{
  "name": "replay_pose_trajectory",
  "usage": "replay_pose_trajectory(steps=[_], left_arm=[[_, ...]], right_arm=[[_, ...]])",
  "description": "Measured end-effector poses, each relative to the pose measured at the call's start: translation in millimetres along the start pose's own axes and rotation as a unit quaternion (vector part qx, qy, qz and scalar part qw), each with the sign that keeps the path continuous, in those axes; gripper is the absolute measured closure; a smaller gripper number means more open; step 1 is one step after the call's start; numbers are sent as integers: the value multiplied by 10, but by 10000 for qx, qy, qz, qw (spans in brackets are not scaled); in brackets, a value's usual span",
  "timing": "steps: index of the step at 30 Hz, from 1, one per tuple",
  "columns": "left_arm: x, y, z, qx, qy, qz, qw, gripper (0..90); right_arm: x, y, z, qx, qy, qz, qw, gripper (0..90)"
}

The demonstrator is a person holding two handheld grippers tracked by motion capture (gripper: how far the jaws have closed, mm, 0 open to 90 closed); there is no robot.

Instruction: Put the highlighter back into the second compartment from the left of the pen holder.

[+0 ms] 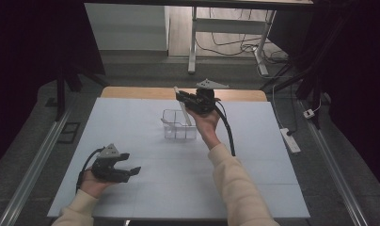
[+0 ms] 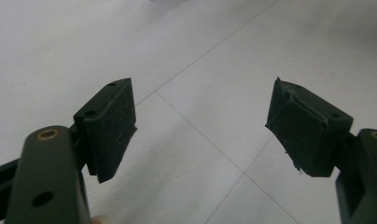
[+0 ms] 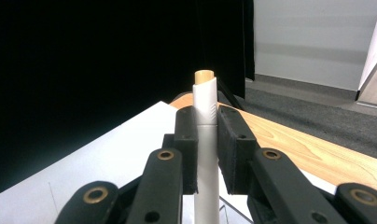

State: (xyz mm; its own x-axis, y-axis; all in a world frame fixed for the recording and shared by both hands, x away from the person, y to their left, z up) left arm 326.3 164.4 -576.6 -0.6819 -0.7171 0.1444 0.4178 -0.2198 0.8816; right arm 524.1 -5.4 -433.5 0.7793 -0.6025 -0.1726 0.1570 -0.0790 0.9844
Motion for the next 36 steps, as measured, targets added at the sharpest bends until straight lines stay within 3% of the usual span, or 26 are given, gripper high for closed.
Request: replay_pose_trajectory(steps=[12, 27, 36], left_arm=[[-6, 2, 4, -4, 8, -4, 10000, 238], [-13, 7, 13, 29, -25, 37, 10000, 239], [-16, 4, 17, 27, -37, 45, 10000, 239]], right_arm=[[59, 11, -67, 81, -46, 21, 10000, 779], [75, -21, -322, 122, -67, 87, 9999, 778], [60, -55, -345, 89, -107, 173, 9998, 767]])
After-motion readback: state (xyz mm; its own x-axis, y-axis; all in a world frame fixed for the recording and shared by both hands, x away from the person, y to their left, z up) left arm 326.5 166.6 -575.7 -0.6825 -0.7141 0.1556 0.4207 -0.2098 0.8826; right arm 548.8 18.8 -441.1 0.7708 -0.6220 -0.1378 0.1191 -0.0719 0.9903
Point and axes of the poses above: each handheld gripper's, and its own axes: z roughly backward along the jaws, y roughly out of its top, x roughly to its right, the point moved 10 cm from there along -z, roughly forward along the jaws, and after that the axes turned 14 degrees about x, right-handed, at the moved point
